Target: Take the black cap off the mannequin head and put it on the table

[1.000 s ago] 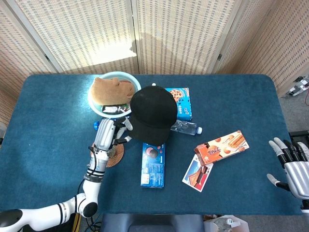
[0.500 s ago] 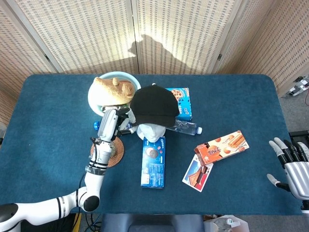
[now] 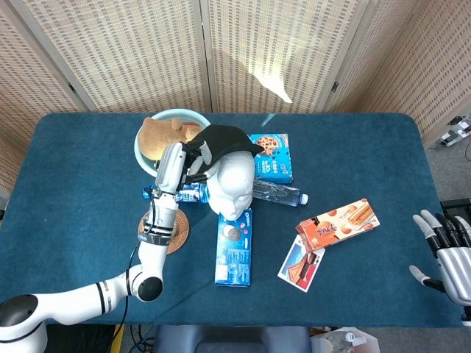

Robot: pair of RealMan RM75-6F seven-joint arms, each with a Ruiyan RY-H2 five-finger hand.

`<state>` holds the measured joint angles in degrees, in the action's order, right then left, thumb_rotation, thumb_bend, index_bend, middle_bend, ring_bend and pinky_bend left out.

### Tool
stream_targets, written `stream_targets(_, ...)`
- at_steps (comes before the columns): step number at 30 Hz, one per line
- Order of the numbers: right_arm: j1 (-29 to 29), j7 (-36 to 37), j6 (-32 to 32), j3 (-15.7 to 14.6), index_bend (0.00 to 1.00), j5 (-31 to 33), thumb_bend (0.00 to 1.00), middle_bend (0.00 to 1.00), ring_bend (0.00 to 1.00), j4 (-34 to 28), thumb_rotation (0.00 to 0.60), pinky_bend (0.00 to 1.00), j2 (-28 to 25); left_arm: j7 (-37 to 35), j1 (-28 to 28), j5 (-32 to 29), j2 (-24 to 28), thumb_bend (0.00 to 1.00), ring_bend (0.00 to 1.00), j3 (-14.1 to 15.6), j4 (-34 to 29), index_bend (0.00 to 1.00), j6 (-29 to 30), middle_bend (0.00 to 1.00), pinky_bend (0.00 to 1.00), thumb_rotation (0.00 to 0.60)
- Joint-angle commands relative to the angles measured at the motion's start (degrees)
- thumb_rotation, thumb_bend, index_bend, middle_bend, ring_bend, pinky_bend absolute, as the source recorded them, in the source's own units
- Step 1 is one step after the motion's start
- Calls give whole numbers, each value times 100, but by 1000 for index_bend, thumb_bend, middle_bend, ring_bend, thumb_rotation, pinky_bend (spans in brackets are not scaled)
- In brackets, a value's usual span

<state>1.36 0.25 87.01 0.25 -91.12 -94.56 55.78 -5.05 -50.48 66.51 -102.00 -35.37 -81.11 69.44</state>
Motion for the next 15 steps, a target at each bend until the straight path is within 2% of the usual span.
stream_targets(1, 1, 3, -2, -1, 100, -3, 192, 17, 0, 3, 600, 0, 0, -86, -64, -7, 32, 290, 1000, -83, 96, 722, 59, 1000, 1000, 600)
stream_targets(15, -29, -9, 42, -5, 100, -18, 191, 17, 0, -18, 600, 0, -8, -388, -393, 9, 249, 290, 1000, -452, 343, 724, 354, 1000, 1000, 600)
